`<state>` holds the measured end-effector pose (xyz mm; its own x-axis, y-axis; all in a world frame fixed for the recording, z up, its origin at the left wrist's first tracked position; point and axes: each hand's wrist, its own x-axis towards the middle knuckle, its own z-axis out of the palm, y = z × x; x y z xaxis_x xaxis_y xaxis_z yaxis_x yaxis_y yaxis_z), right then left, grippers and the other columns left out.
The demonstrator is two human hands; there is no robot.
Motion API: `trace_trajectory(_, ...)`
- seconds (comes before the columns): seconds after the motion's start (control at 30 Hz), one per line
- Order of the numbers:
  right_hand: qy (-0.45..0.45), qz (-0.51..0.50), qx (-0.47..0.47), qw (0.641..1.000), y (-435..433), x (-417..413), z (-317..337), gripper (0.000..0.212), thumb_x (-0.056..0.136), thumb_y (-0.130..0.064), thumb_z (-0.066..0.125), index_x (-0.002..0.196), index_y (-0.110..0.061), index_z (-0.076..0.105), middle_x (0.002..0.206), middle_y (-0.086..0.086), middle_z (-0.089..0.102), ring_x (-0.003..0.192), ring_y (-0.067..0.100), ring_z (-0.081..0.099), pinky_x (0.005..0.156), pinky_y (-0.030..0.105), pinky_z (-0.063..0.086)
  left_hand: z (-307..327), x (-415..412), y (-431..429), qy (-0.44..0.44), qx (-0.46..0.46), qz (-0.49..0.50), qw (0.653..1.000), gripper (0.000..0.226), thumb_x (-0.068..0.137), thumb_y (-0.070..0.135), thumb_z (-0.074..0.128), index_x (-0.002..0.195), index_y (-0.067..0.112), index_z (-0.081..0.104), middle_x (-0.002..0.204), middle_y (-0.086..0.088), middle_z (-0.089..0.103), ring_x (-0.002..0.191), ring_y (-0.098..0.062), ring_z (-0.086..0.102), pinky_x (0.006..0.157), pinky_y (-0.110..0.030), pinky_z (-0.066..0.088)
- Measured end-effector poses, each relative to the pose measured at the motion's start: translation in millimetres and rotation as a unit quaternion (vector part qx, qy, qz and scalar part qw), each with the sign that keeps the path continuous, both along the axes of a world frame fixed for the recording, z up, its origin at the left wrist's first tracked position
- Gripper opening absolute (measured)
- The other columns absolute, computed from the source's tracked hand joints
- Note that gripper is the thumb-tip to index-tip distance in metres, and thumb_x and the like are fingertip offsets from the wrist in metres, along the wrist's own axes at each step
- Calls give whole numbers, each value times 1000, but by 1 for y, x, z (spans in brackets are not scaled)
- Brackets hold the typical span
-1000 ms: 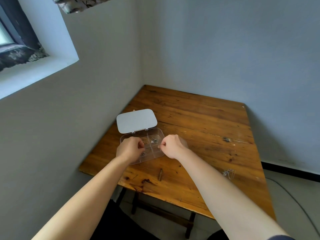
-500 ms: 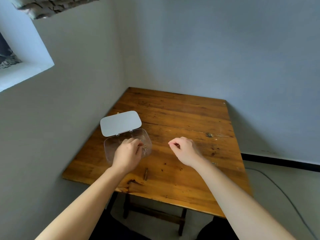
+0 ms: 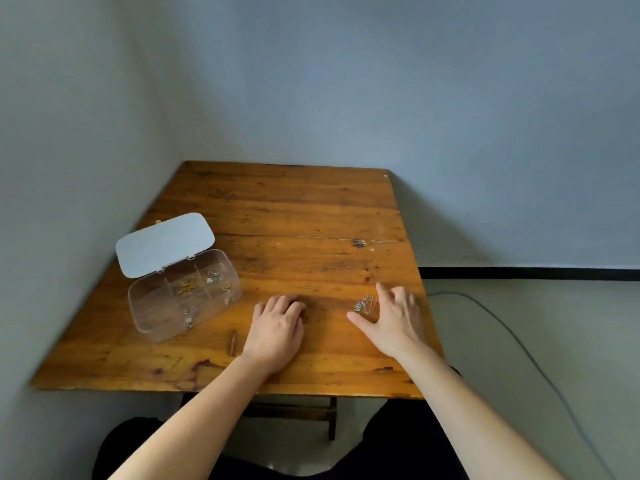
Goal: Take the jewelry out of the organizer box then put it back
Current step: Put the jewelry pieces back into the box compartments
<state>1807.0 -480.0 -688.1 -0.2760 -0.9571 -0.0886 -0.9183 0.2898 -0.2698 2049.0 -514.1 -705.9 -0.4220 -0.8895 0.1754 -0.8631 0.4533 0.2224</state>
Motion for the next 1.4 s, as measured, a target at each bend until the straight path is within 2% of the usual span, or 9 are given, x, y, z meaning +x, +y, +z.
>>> trace_trajectory(0.1,-11,45,-38,998,-1,2,-8,82,89,-72,50,151,-19,43,128,5,47,119,24,45,97,35,45,-5,3,2,8,-12,1,1000,31,99,32,45,123,25,63,138,1,56,129,-22,48,108,-43,34)
trace_trajectory(0.27,-129,98,-108,981,-3,9,-13,42,93,-36,69,127,-11,70,110,3,62,97,18,59,80,23,45,-4,3,3,21,-16,4,1000,39,96,37,36,119,25,65,136,1,59,127,-20,51,107,-41,35)
trace_trajectory(0.4,-150,106,-115,976,-5,11,-11,25,96,-28,68,113,-11,77,106,4,66,96,23,65,81,25,49,-3,1,3,12,-13,8,1000,32,96,33,46,118,24,67,134,0,62,125,-21,54,104,-42,38)
trace_trajectory(0.63,-113,131,-73,982,-19,10,-5,26,103,-27,55,114,-11,72,111,8,63,101,27,62,85,33,52,4,3,-17,-18,-20,-16,1000,29,93,29,47,111,21,69,113,0,66,104,-23,59,87,-40,47)
trace_trajectory(0.77,-128,82,-115,982,-38,5,0,19,97,-18,66,111,-9,74,103,10,69,91,27,68,79,36,57,7,0,-39,-42,-18,-18,999,32,93,28,43,113,19,66,110,-1,63,101,-25,57,83,-41,46)
trace_trajectory(0.87,-150,46,-97,983,-51,2,3,30,92,-18,70,121,-10,71,106,7,74,91,21,71,84,35,60,9,-4,-58,-45,-25,-10,999,36,92,29,39,112,18,67,109,-3,64,100,-28,57,82,-43,46)
trace_trajectory(1.07,-194,5,-54,980,-84,4,15,26,84,-19,75,110,-17,77,99,0,76,88,14,70,82,28,60,4,-9,-100,-28,-18,21,999,46,95,36,36,126,15,61,137,-12,56,128,-35,49,103,-52,39)
trace_trajectory(1.27,-322,-56,-167,930,-160,2,48,29,84,-15,74,112,-16,76,99,-7,74,92,7,68,76,7,47,-9,-8,-107,4,21,61,998,56,99,44,28,140,15,52,153,-12,44,146,-28,32,119,-50,19)
trace_trajectory(1.4,-331,-71,-233,912,-210,0,61,26,89,-14,71,114,-16,76,105,-6,75,95,6,68,85,14,51,-11,-7,-107,15,9,61,998,51,99,41,33,137,16,55,151,-12,47,144,-28,35,118,-48,21)
